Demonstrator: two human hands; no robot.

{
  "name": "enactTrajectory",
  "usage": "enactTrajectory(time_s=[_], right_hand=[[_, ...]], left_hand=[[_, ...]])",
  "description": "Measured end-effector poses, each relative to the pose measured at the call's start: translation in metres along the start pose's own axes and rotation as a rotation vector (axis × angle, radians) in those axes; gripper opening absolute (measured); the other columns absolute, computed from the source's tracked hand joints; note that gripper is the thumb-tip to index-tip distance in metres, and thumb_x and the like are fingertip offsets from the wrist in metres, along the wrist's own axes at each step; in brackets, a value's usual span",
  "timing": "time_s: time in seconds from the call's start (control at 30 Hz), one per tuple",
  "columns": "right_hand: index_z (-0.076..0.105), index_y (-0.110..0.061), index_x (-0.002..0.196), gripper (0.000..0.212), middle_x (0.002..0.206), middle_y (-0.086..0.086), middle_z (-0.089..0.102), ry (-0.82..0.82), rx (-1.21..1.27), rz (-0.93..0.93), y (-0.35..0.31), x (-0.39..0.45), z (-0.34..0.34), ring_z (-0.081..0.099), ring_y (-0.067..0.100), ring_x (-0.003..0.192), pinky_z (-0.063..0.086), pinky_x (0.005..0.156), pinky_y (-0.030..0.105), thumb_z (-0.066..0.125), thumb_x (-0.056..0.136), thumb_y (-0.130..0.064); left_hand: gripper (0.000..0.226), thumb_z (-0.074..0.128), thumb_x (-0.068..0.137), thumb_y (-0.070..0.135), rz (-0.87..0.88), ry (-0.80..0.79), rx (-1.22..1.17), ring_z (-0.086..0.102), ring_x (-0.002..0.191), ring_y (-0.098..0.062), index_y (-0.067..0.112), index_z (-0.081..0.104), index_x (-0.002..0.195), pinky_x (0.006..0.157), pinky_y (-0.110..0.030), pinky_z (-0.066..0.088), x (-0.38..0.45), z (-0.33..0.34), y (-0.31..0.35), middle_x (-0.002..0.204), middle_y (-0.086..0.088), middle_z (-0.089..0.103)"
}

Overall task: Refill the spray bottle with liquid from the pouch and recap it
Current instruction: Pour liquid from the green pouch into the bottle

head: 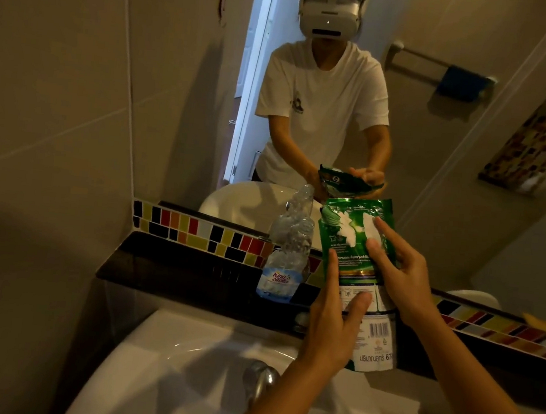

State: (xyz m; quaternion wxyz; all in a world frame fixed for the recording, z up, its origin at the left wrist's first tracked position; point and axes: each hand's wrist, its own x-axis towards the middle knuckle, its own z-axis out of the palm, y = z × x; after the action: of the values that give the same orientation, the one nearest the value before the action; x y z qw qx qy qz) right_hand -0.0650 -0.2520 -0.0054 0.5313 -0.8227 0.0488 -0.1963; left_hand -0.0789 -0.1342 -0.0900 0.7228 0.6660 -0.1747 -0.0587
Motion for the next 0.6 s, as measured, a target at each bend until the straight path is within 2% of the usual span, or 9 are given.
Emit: enactTrajectory(time_s=[0.1, 0.27, 0.37, 0.43, 0.6], right_hand=[[0.053, -0.040, 0.132, 0.049, 0.122, 0.000, 0.064, -0.021, -0.039, 0.007, 0.001, 0.005, -0.004, 0.070, 0.017, 0.097, 0.059, 0.078, 0.044, 0.064, 0.083, -0.040], [0.052, -0.043, 0.132, 0.050, 0.121, -0.001, 0.064, -0.071, -0.102, 0.022, -0.001, 0.009, -0.009, 0.071, 0.018, 0.093, 0.059, 0.077, 0.046, 0.062, 0.083, -0.043], [0.053, -0.042, 0.131, 0.048, 0.123, 0.000, 0.063, -0.092, -0.130, 0.015, -0.001, 0.010, -0.011, 0.071, 0.016, 0.096, 0.059, 0.078, 0.044, 0.061, 0.084, -0.043], [0.054, -0.042, 0.130, 0.047, 0.122, 0.000, 0.064, -0.100, -0.140, 0.023, -0.002, 0.010, -0.012, 0.071, 0.015, 0.094, 0.059, 0.078, 0.041, 0.061, 0.084, -0.042], [0.055, -0.045, 0.128, 0.045, 0.117, 0.001, 0.067, -0.122, -0.189, 0.041, -0.004, 0.013, -0.015, 0.072, 0.017, 0.090, 0.060, 0.076, 0.042, 0.061, 0.083, -0.045]], left_hand=[[0.076, 0.048, 0.093, 0.057, -0.011, 0.016, -0.004, 0.058, 0.117, -0.007, 0.063, -0.011, 0.141, 0.093, -0.033, 0.055, 0.001, 0.005, 0.003, 0.146, 0.003, 0.048], [0.076, 0.045, 0.092, 0.059, -0.041, 0.030, -0.017, 0.060, 0.113, -0.006, 0.063, -0.014, 0.140, 0.086, -0.028, 0.056, 0.000, 0.012, 0.005, 0.145, 0.004, 0.049], [0.077, 0.047, 0.094, 0.055, -0.067, 0.022, -0.056, 0.061, 0.110, -0.005, 0.062, -0.013, 0.141, 0.074, -0.009, 0.052, 0.000, 0.015, 0.007, 0.143, 0.002, 0.051], [0.077, 0.047, 0.096, 0.051, -0.082, 0.020, -0.085, 0.061, 0.109, -0.005, 0.058, -0.013, 0.144, 0.065, -0.001, 0.048, -0.002, 0.016, 0.009, 0.143, 0.001, 0.049], [0.078, 0.046, 0.097, 0.048, -0.098, 0.019, -0.121, 0.061, 0.102, 0.001, 0.055, -0.015, 0.145, 0.064, 0.001, 0.047, -0.003, 0.020, 0.014, 0.144, -0.001, 0.048]])
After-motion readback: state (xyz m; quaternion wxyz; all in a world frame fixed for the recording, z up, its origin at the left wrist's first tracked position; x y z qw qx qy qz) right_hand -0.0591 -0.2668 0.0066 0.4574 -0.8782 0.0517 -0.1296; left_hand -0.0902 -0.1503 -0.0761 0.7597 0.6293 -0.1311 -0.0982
